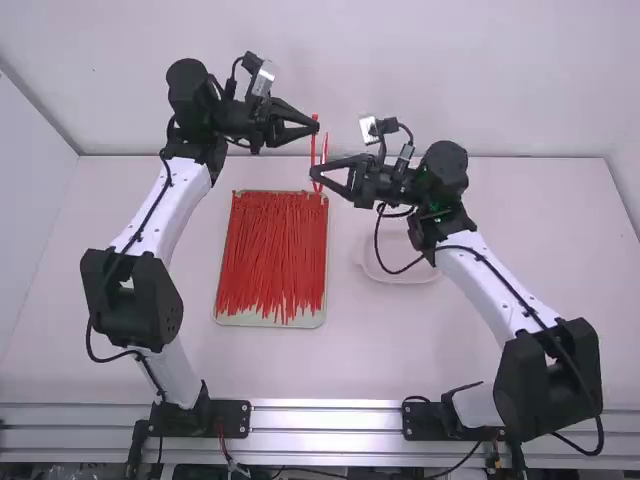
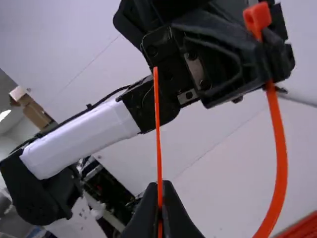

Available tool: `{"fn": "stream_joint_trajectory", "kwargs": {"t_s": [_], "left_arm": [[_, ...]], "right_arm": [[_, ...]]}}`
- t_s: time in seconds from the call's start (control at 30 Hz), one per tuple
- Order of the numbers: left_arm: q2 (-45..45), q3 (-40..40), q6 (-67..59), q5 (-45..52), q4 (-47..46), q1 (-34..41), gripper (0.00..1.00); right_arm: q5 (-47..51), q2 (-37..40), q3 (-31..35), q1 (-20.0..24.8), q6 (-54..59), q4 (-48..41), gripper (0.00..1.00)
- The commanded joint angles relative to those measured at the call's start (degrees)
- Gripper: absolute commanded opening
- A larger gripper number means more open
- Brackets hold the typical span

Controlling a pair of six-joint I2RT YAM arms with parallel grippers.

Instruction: Fasten the cable tie

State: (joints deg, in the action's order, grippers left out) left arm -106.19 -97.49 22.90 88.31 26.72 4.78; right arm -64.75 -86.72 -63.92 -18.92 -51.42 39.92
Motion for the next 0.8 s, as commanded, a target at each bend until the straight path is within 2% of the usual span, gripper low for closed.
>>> {"fn": "stream_joint_trajectory", "kwargs": {"t_s": [0.0,0.37,0.6,0.77], "left_arm": [[0.22,0.07,-5.95,0.83,-1.42,0.28,0.02],[0.22,0.07,-22.40,0.85,-11.93,1.20,0.02],[0.22,0.07,-22.75,0.83,-10.75,1.22,0.02],[0.22,0.07,-22.25,1.42,-5.49,1.22,0.02]], "right_arm": [[-3.04,0.15,-2.60,-0.28,-1.09,-1.62,0.00],[-4.46,0.13,-2.43,-0.96,-4.39,-1.86,0.00],[-4.22,0.13,-1.99,-1.36,-5.38,-1.81,0.00],[-4.22,0.13,-1.90,-2.43,-5.35,-1.81,0.00]]}}
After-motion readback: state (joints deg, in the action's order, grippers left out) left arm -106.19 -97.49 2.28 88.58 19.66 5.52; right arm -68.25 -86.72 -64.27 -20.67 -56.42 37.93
